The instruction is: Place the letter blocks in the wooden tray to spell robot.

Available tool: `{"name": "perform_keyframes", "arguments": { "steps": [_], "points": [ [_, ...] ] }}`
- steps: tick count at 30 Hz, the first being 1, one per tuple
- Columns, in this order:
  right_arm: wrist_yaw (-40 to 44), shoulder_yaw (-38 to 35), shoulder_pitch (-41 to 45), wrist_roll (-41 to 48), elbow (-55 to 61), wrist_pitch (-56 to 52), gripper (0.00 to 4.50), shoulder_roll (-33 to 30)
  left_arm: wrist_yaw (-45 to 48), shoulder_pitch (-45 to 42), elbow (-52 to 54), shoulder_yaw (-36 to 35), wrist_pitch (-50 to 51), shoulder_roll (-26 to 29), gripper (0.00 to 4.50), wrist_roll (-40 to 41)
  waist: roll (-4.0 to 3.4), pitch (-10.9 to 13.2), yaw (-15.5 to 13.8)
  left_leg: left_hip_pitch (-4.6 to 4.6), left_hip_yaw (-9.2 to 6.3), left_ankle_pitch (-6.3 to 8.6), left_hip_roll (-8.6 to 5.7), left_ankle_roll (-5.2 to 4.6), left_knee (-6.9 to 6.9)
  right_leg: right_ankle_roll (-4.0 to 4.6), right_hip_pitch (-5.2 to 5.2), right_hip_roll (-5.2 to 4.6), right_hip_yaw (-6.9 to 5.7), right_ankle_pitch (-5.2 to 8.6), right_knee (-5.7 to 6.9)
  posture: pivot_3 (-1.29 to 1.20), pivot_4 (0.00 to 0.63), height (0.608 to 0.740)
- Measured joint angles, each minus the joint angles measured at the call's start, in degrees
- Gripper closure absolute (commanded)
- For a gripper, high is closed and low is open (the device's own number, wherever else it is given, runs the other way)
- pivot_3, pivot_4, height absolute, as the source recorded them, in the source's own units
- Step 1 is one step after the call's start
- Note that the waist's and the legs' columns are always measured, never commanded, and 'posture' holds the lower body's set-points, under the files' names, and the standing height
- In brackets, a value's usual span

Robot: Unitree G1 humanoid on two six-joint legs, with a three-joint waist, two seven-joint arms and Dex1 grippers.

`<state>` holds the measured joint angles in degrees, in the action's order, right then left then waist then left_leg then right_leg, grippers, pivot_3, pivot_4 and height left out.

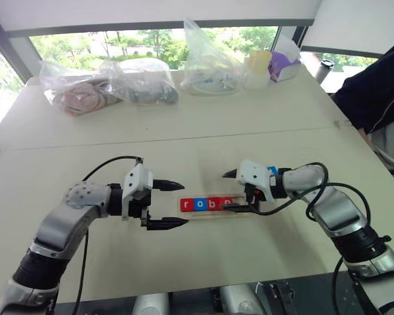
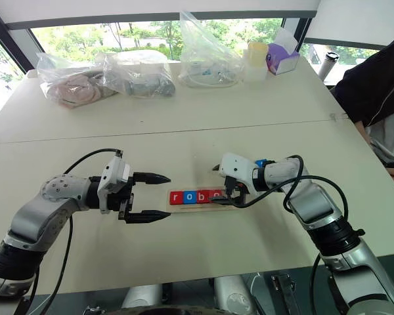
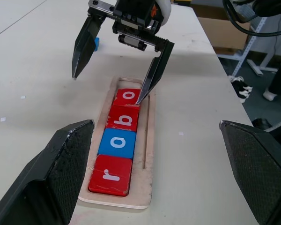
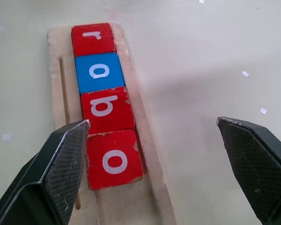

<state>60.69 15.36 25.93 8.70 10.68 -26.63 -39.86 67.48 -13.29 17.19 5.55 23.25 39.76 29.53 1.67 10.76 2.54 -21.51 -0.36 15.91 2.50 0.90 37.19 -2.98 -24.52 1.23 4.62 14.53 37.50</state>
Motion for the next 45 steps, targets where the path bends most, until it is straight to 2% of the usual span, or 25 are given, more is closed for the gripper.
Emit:
{"name": "perform_keyframes", "arguments": {
  "steps": [3, 6, 8, 13, 16, 19, 23, 30, 40, 45],
  "points": [
    [-3.0, -4.88, 0.13, 2.58, 1.78, -4.43, 0.03, 0.41, 0.01, -0.04, 0.0, 0.01, 0.01, -0.01, 0.0, 0.0, 0.0, 0.0, -0.01, 0.0, 0.0, 0.0, 0.0, 0.0, 0.0, 0.0, 0.0, 0.0, 0.0, 0.0, 0.0, 0.0, 0.15, 0.74],
    [-9.53, -10.53, -0.18, 2.79, 3.12, -8.19, 0.03, 0.76, 0.01, -0.05, 0.0, 0.02, 0.03, -0.03, 0.0, 0.01, 0.0, 0.0, -0.02, -0.01, 0.0, 0.0, 0.0, 0.0, 0.0, 0.0, 0.0, 0.0, 0.0, 0.0, 0.0, 0.0, 0.15, 0.74],
    [-12.17, -14.4, -2.5, 3.34, 4.91, -10.63, 0.03, 0.42, 0.0, -0.01, 0.01, 0.02, 0.04, -0.06, 0.0, 0.05, 0.01, -0.01, -0.21, -0.02, -0.02, 0.0, -0.01, 0.0, -0.01, 0.0, 0.0, 0.0, 0.0, 0.0, 0.0, 0.0, 0.15, 0.74],
    [-12.87, -17.8, -10.38, 7.11, 12.23, -15.92, 0.03, -0.99, 0.02, -0.2, -0.09, 0.31, 0.04, -0.62, 0.0, 0.23, -0.01, -0.01, -0.1, -0.01, -0.02, 0.0, 0.0, 0.0, -0.04, -0.05, -0.01, 0.01, 0.0, 0.01, 0.0, 0.0, 0.15, 0.74],
    [-11.05, -17.45, -14.17, 9.96, 18.11, -17.69, 0.03, -3.01, 0.09, -0.57, -0.32, 0.44, 0.0, -1.08, 0.0, 0.21, -0.02, -0.01, 0.18, 0.02, 0.01, 0.0, 0.02, 0.0, -0.02, -0.2, -0.01, 0.02, 0.02, 0.1, 0.0, 0.0, 0.15, 0.74],
    [-10.33, -13.54, -16.05, 11.62, 21.76, -18.08, 0.03, -2.9, 0.64, -1.3, -0.67, 0.49, -0.02, -1.47, 0.0, 0.21, -0.02, -0.02, 0.15, 0.07, -0.01, 0.0, 0.03, 0.0, 0.0, -0.06, 0.02, 0.07, 0.01, 0.15, 0.01, 0.0, 0.15, 0.74],
    [-12.46, -8.94, -15.89, 9.71, 19.31, -16.06, 0.03, -1.21, 0.99, -1.85, -1.2, 0.5, -0.02, -1.51, 0.0, 0.19, -0.02, -0.02, 0.03, 0.03, 0.01, 0.0, 0.01, 0.0, 0.02, -0.05, 0.02, 0.04, 0.01, 0.17, 0.01, 0.0, 0.15, 0.74],
    [-15.44, -4.96, -14.49, 5.28, 13.13, -10.98, 0.03, 0.52, 0.96, -1.29, -1.09, 0.4, 0.06, -1.26, 0.0, 0.2, -0.02, -0.02, 0.01, 0.02, 0.0, 0.0, 0.01, 0.0, 0.0, -0.07, 0.01, 0.03, 0.01, 0.17, 0.01, 0.0, 0.15, 0.74],
    [-15.39, -4.52, -13.58, 3.43, 10.28, -7.87, 0.03, 0.55, 0.43, -0.96, -0.65, 0.39, 0.17, -1.23, 0.0, 0.2, -0.02, -0.02, 0.02, 0.02, 0.0, 0.0, 0.01, 0.0, 0.0, -0.11, 0.01, 0.03, 0.01, 0.14, 0.01, 0.0, 0.15, 0.74],
    [-15.04, -6.6, -14.22, 6.15, 11.85, -10.02, 0.03, 0.55, 0.18, -0.96, -0.63, 0.4, 0.16, -1.28, 0.0, 0.2, -0.02, -0.02, -0.01, 0.01, -0.01, 0.0, 0.01, 0.0, 0.0, -0.17, 0.01, 0.03, 0.01, 0.11, 0.01, 0.0, 0.15, 0.74]
  ]
}}
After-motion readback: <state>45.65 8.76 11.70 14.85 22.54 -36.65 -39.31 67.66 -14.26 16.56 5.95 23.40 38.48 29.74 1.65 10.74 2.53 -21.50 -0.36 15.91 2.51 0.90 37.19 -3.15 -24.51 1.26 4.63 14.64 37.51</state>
